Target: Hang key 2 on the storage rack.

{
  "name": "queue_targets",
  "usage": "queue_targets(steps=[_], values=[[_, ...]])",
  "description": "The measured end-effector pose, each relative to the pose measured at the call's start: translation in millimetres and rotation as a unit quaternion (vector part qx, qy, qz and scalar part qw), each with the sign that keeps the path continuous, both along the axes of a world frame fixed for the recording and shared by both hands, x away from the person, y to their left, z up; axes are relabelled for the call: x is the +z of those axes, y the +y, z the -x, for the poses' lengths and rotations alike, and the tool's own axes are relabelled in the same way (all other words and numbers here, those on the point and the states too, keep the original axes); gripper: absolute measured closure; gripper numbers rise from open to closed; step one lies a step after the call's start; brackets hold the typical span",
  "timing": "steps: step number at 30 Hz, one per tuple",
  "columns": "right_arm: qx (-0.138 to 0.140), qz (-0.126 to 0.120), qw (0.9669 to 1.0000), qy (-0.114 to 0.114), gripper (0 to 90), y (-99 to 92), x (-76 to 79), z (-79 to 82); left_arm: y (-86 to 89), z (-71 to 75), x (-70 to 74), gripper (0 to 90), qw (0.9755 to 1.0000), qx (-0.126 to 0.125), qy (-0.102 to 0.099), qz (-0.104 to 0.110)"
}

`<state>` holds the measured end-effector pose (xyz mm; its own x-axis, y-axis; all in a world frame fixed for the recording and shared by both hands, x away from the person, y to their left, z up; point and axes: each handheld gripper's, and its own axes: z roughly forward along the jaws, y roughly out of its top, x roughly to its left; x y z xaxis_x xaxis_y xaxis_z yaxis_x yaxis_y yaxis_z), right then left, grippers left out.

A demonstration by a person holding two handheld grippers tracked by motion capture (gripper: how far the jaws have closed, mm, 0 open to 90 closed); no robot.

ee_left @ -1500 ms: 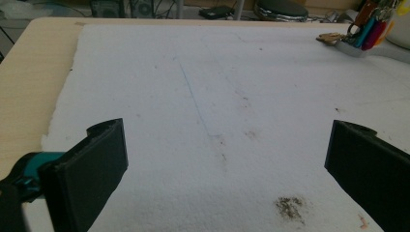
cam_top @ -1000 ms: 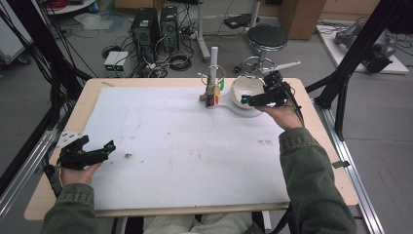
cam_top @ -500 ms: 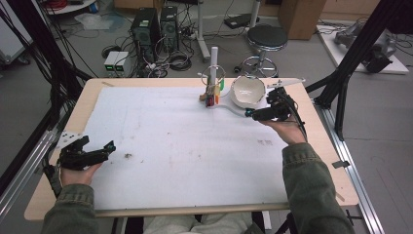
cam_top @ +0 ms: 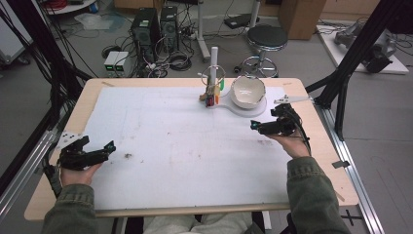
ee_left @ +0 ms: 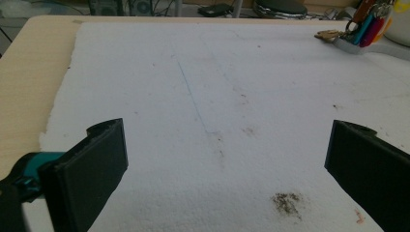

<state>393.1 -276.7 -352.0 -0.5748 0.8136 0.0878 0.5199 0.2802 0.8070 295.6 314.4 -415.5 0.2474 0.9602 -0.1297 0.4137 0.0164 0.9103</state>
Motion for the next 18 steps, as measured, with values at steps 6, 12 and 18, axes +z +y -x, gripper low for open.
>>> queue_targets(steps=[6, 12, 18], values=[[0.001, 0.002, 1.0, -0.007, 0.5, -5.7, -9.2, 5.0, 0.4, 0.9, 0.0, 1.9, 1.0, 0.003, -0.001, 0.0], [0.002, -0.003, 1.0, -0.007, 0.5, -8.0, -15.9, 11.0, 0.2, 1.3, -0.1, 1.9, 1.0, 0.003, -0.001, 0.001], [-0.003, 0.0, 0.9999, -0.013, 0.5, -12.1, -25.4, 17.8, -0.2, 1.6, -0.6, 1.9, 1.0, 0.003, 0.001, 0.001]])
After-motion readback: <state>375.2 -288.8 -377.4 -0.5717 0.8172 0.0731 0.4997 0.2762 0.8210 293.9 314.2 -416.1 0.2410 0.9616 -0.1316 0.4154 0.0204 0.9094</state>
